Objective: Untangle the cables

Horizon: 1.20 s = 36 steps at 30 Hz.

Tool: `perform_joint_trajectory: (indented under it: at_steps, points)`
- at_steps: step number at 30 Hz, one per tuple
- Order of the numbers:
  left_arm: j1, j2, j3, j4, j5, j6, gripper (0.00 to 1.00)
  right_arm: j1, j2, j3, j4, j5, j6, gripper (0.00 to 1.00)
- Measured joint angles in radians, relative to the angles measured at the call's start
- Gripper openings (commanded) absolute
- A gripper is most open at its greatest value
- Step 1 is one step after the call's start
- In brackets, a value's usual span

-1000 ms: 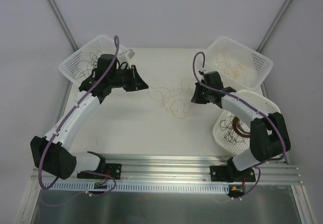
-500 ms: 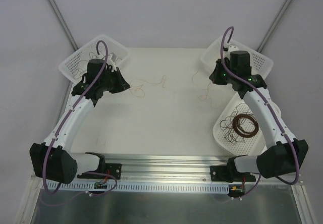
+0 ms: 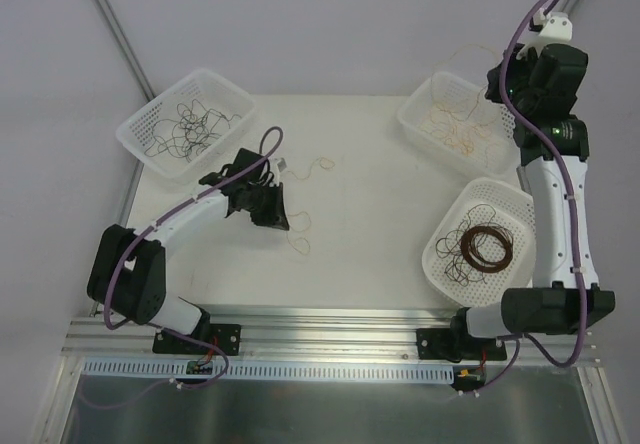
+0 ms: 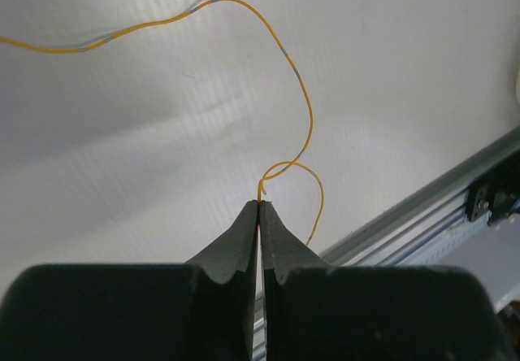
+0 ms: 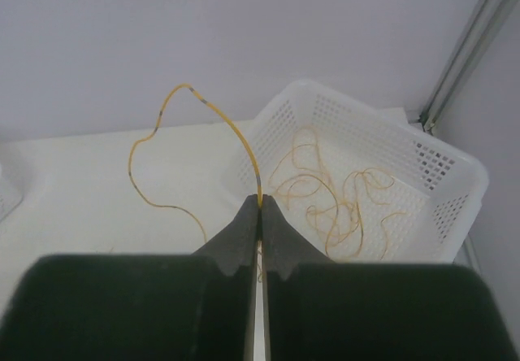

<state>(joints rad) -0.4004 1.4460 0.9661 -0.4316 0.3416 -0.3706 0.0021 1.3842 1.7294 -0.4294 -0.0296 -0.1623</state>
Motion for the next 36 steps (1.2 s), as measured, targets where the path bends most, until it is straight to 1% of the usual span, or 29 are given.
perform_joint_trajectory:
  at_steps: [2, 6, 8, 9, 11, 13, 14, 16, 17, 19, 20, 22, 23, 24, 25, 26, 28, 29, 33, 36]
  points:
    - [-0.050, 0.033, 0.002, 0.002, 0.044, 0.023, 0.00, -0.035, 0.048, 0.005, 0.053, 0.000, -0.004, 0.01]
    - [-0.131, 0.072, 0.002, 0.000, 0.100, 0.069, 0.06, -0.102, 0.186, 0.005, 0.146, -0.002, -0.014, 0.01]
    - [-0.150, 0.072, 0.002, 0.000, 0.111, 0.085, 0.10, -0.121, 0.259, 0.014, 0.166, -0.001, -0.026, 0.01]
    - [-0.150, 0.072, 0.002, 0.001, 0.115, 0.094, 0.14, -0.129, 0.298, 0.023, 0.171, 0.000, -0.034, 0.01]
    - [-0.148, 0.072, 0.002, 0.000, 0.114, 0.107, 0.27, -0.141, 0.386, 0.049, 0.176, 0.001, -0.048, 0.01]
    - [-0.148, 0.072, 0.002, 0.001, 0.110, 0.114, 0.39, -0.150, 0.470, 0.075, 0.173, 0.005, -0.058, 0.05]
    - [-0.148, 0.072, 0.002, 0.000, 0.102, 0.119, 0.41, -0.152, 0.511, 0.090, 0.171, 0.011, -0.061, 0.10]
    - [-0.148, 0.069, 0.002, 0.000, 0.087, 0.122, 0.47, -0.155, 0.575, 0.107, 0.161, 0.031, -0.064, 0.17]
    - [-0.148, 0.064, 0.002, 0.000, 0.073, 0.123, 0.53, -0.157, 0.599, 0.109, 0.154, 0.039, -0.065, 0.28]
    - [-0.148, 0.047, 0.001, 0.000, 0.039, 0.125, 0.64, -0.160, 0.628, 0.108, 0.122, 0.044, -0.060, 0.43]
    - [-0.148, 0.036, 0.000, 0.000, 0.020, 0.124, 0.77, -0.160, 0.632, 0.108, 0.109, 0.044, -0.058, 0.54]
    - [-0.148, 0.010, 0.000, 0.000, -0.018, 0.125, 0.89, -0.159, 0.623, 0.103, 0.098, 0.036, -0.058, 0.60]
    - [-0.148, -0.005, 0.000, 0.000, -0.042, 0.124, 0.96, -0.158, 0.607, 0.096, 0.096, 0.030, -0.058, 0.66]
    - [-0.148, -0.021, 0.000, 0.001, -0.068, 0.124, 0.99, -0.155, 0.586, 0.087, 0.087, 0.023, -0.056, 0.70]
    - [-0.148, -0.035, 0.000, 0.001, -0.093, 0.122, 0.99, -0.150, 0.562, 0.079, 0.076, 0.017, -0.056, 0.74]
    - [-0.148, -0.045, 0.000, 0.001, -0.116, 0.119, 0.99, -0.143, 0.530, 0.066, 0.068, 0.011, -0.055, 0.80]
    - [-0.148, -0.062, 0.000, 0.001, -0.174, 0.119, 0.99, -0.119, 0.460, 0.039, 0.048, -0.008, -0.047, 0.84]
    - [-0.147, -0.068, 0.000, 0.001, -0.201, 0.120, 0.99, -0.101, 0.420, 0.024, 0.039, -0.018, -0.044, 0.89]
    - [-0.114, -0.086, 0.000, 0.000, -0.290, 0.117, 0.99, 0.010, 0.261, -0.072, 0.021, -0.067, -0.040, 0.93]
    - [-0.047, -0.106, -0.001, 0.000, -0.333, 0.094, 0.99, 0.140, 0.185, -0.147, 0.005, -0.105, -0.049, 0.93]
